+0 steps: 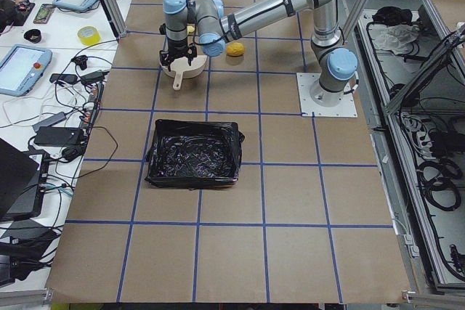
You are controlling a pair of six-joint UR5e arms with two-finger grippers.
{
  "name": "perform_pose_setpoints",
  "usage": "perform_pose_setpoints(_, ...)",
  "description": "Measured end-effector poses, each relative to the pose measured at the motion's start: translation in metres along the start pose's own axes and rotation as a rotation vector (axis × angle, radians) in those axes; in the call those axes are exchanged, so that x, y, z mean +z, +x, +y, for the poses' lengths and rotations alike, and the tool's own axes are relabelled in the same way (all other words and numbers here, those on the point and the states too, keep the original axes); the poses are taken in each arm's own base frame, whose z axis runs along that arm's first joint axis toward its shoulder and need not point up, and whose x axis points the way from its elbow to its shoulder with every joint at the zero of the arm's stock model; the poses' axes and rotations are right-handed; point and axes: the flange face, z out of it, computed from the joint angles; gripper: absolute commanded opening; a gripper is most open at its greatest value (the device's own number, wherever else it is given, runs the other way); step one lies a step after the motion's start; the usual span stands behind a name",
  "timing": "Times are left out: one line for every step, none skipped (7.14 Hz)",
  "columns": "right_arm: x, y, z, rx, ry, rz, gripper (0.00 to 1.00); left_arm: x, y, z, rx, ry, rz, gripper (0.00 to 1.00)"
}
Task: Sweep and dump trash into bin
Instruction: 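Grasp the dustpan handle with the left gripper while the right grasps the brush, then carry the brush toward the dustpan with the right gripper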
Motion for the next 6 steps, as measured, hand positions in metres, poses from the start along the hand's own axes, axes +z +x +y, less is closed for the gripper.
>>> perform_pose_setpoints(0.000,0.001,0.000,0.003,0.001,0.004,0.06,0.016,-0.008,-0.001,0.078,0.001,0.005,0.92)
perform_pose_setpoints(-0.001,0.003,0.001,0.009,0.005,0.007,0.00,0.029,-0.016,-0.002,0.143,0.003,0.008,0.92)
perform_pose_setpoints(-0.005,0.004,0.000,0.016,0.012,0.012,0.00,0.042,-0.021,-0.003,0.193,0.006,0.020,0.92)
perform_pose_setpoints(-0.010,0.006,-0.002,0.021,0.021,0.018,0.00,0.054,-0.021,-0.003,0.214,0.008,0.037,0.90)
perform_pose_setpoints(-0.016,0.007,-0.003,0.026,0.032,0.023,0.00,0.061,-0.021,-0.003,0.219,0.008,0.047,0.86)
perform_pose_setpoints(-0.026,0.005,-0.003,0.052,0.044,0.029,0.00,0.064,-0.021,-0.003,0.220,0.006,0.056,0.76)
